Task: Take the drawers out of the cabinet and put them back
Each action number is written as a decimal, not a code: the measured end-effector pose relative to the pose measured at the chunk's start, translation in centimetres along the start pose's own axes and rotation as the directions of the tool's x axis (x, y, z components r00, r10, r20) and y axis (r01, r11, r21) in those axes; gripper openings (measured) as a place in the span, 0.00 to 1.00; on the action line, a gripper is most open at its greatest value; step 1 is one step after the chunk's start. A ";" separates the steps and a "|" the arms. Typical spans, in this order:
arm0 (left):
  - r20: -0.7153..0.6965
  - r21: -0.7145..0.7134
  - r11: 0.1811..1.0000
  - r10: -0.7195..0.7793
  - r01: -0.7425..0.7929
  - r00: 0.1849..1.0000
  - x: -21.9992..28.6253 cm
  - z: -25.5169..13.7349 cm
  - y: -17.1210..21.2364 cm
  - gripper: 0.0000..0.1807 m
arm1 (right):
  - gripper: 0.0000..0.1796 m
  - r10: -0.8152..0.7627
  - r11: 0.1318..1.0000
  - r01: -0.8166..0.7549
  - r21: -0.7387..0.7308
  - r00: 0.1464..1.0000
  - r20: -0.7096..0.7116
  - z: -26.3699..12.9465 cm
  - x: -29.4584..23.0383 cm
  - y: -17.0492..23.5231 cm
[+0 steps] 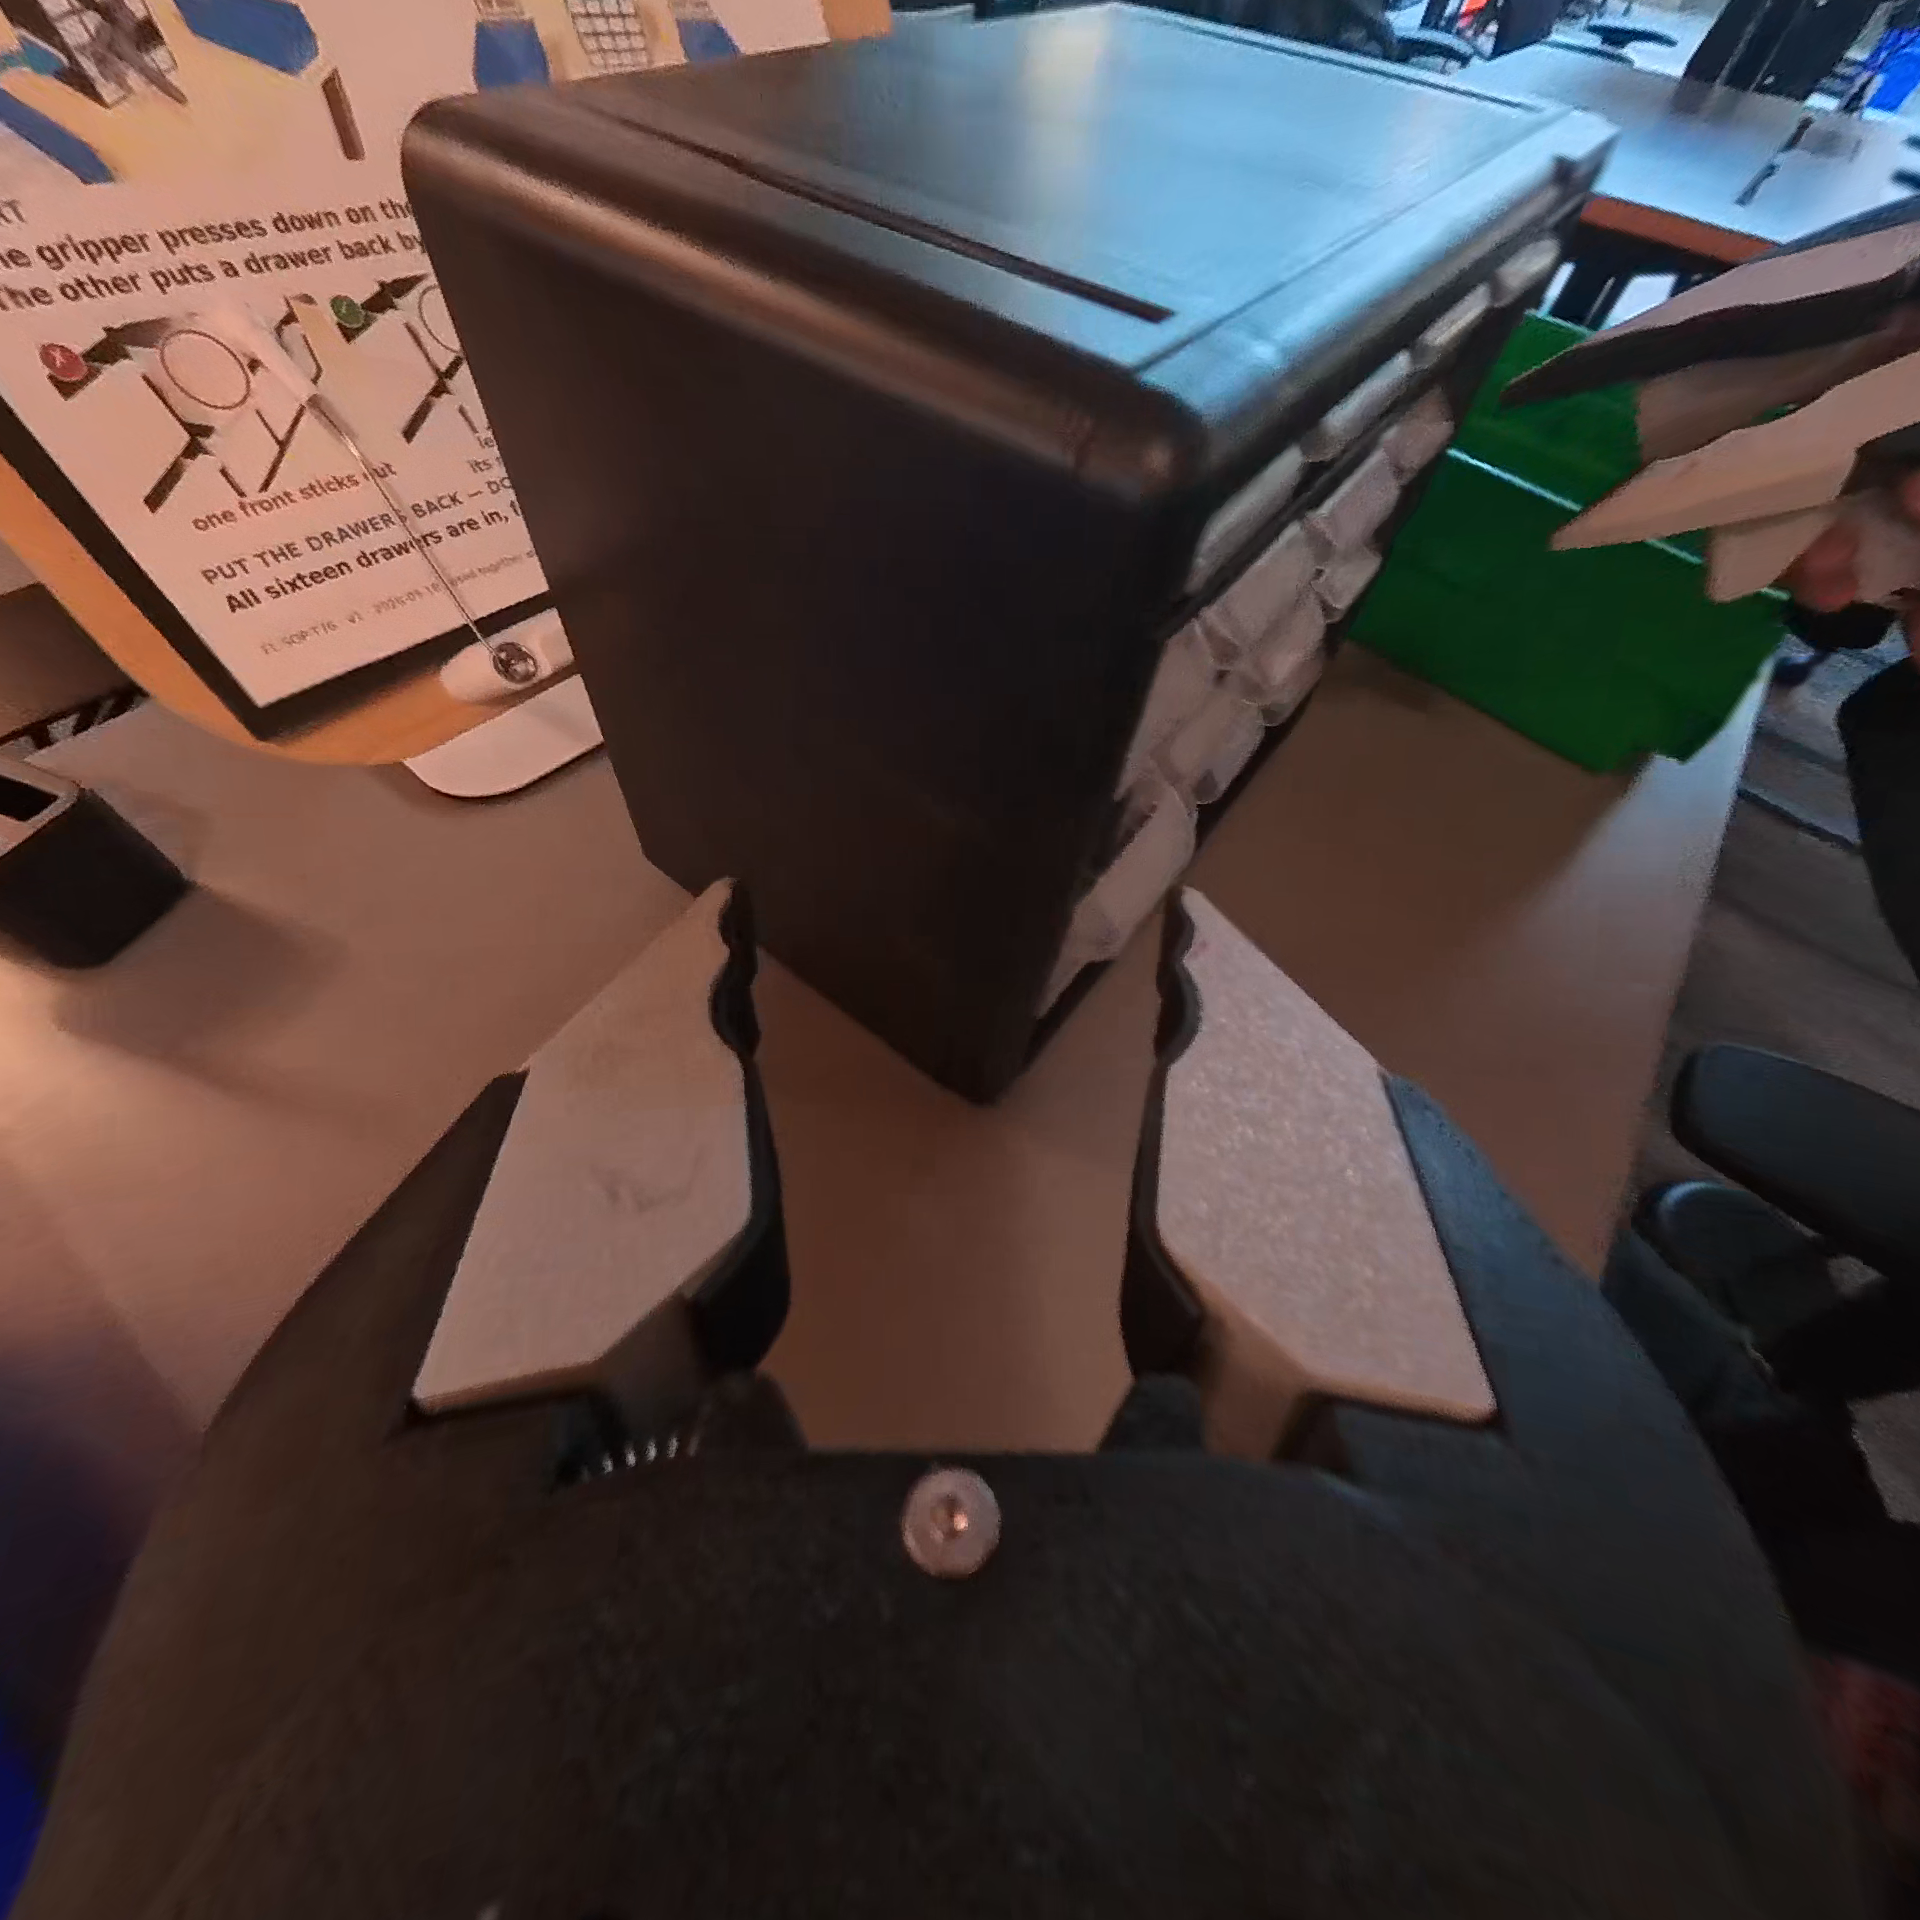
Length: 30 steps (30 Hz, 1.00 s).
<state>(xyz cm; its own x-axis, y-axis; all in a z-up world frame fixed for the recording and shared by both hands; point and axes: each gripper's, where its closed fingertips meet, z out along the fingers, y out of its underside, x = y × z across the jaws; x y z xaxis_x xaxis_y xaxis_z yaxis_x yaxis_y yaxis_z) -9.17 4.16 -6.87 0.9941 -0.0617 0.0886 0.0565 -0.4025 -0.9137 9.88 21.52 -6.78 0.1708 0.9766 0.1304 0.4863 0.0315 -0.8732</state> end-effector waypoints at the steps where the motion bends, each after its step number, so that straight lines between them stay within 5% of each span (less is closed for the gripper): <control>1: 0.005 -0.003 1.000 0.000 0.000 1.000 -0.1 0.6 -0.2 0.42 | 0.40 -0.008 1.000 0.008 -0.030 1.000 -0.021 0.5 0.7 0.1; 5: -0.013 -0.005 1.000 -0.001 0.001 1.000 0.4 2.8 -0.6 0.42 | 0.46 -0.067 0.976 0.056 -0.210 0.997 -0.046 2.7 2.5 0.9; 11: -0.003 -0.026 0.999 0.042 -0.042 0.999 0.4 4.3 0.3 0.36 | 0.47 -0.122 0.944 0.153 -0.293 0.985 0.123 5.9 0.6 1.0; 19: 0.102 -0.130 0.986 0.116 -0.103 0.988 -1.9 0.9 2.3 0.27 | 0.56 -0.149 0.955 0.205 -0.213 0.956 0.252 6.6 -3.6 -0.2; 24: 0.177 -0.150 0.986 0.099 -0.073 0.979 -3.7 -2.2 3.5 0.29 | 0.53 -0.224 0.946 0.277 -0.169 0.935 0.275 7.2 -7.3 -0.9; 30: 0.102 -0.060 0.998 0.006 0.000 0.995 -1.8 -5.9 2.9 0.29 | 0.44 -0.250 0.953 0.280 -0.120 0.944 0.214 6.3 -7.9 -1.4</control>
<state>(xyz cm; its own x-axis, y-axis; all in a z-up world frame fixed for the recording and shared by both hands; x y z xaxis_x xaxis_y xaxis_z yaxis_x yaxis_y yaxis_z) -11.36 -2.24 -7.33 0.9987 0.0289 0.0425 0.0510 -0.4563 -0.8884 2.44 15.10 -9.55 -0.1441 0.9597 0.2413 0.6137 0.2779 -0.7390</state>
